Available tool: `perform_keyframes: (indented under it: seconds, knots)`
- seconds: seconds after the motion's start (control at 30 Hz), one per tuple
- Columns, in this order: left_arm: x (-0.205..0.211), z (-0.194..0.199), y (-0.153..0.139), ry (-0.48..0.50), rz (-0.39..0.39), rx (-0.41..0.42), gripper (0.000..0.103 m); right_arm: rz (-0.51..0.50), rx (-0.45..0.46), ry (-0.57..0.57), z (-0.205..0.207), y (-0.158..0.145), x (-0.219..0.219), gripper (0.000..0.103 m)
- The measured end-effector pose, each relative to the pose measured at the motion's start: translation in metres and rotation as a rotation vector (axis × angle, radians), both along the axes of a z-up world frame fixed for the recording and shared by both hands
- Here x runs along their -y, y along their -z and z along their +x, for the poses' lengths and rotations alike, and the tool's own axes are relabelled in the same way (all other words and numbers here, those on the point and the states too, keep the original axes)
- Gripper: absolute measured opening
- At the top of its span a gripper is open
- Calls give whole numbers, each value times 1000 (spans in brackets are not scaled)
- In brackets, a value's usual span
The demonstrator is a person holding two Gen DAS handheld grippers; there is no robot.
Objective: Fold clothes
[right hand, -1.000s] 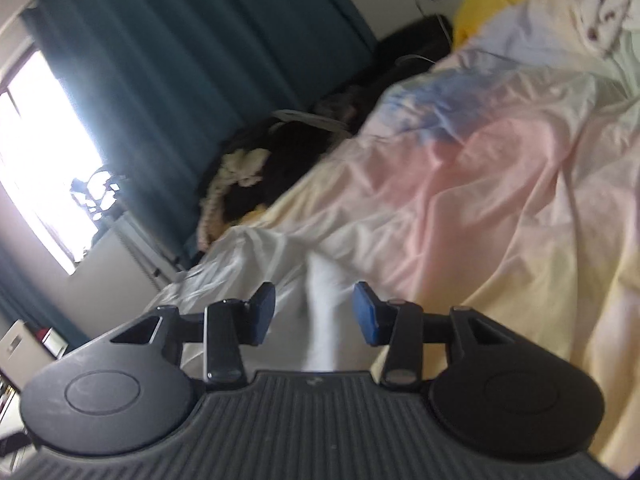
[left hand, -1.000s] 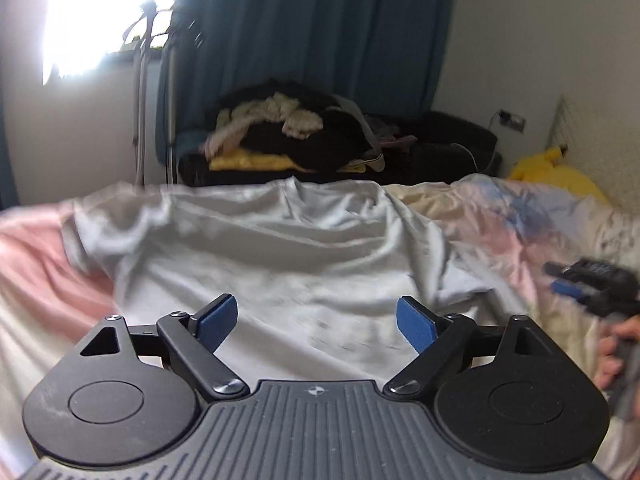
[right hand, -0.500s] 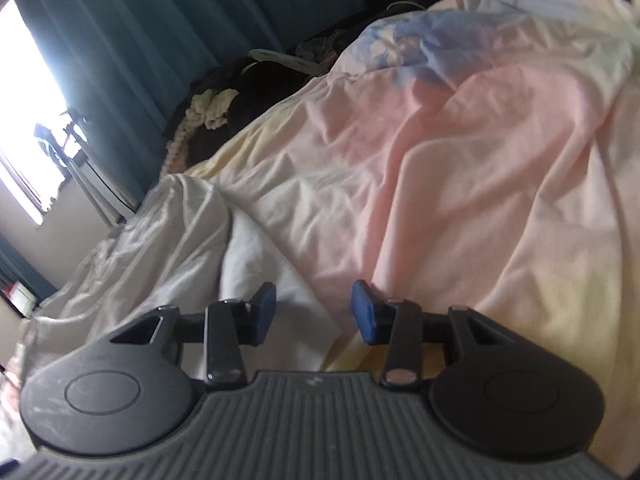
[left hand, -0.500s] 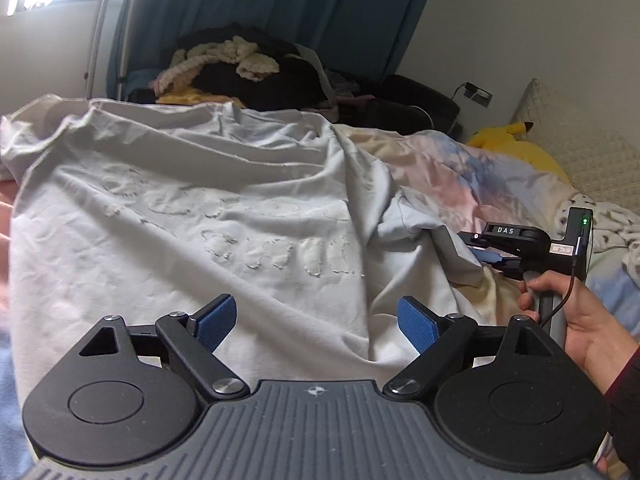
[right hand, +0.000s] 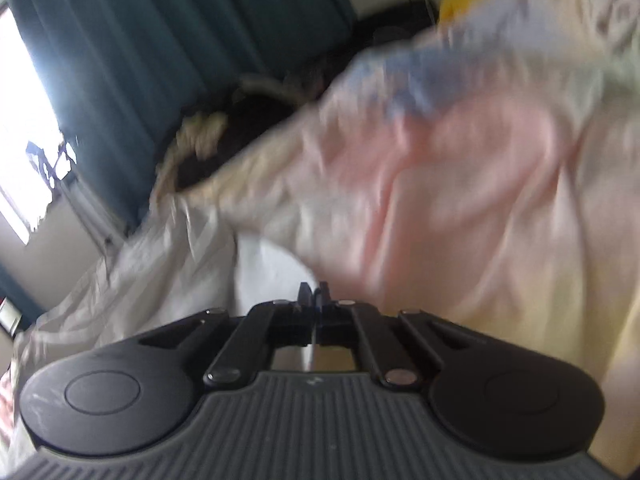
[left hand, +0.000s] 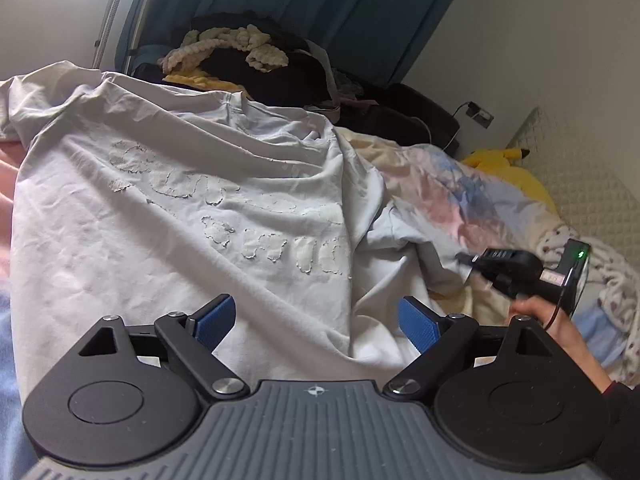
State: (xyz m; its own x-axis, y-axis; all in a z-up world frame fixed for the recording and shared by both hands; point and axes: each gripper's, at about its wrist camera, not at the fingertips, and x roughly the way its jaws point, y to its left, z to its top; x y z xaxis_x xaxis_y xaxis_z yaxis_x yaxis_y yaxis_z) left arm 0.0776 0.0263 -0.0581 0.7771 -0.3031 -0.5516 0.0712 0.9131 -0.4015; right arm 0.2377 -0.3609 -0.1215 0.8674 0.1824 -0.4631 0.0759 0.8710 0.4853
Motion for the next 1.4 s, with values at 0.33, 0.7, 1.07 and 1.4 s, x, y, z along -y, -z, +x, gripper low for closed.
perform_keyframes:
  seconds: [0.33, 0.7, 1.07, 1.4]
  knots:
    - [-2, 4, 2, 12, -25, -22, 91, -238, 27, 109, 119, -87, 14, 2]
    - [1, 31, 26, 46, 0, -84, 91, -266, 13, 53, 172, -19, 15, 43]
    - [-8, 15, 15, 22, -59, -68, 91, 246, -40, 165, 67, 11, 25, 36]
    - [-4, 11, 17, -3, -13, -70, 91, 457, -155, 165, 50, 49, 13, 27]
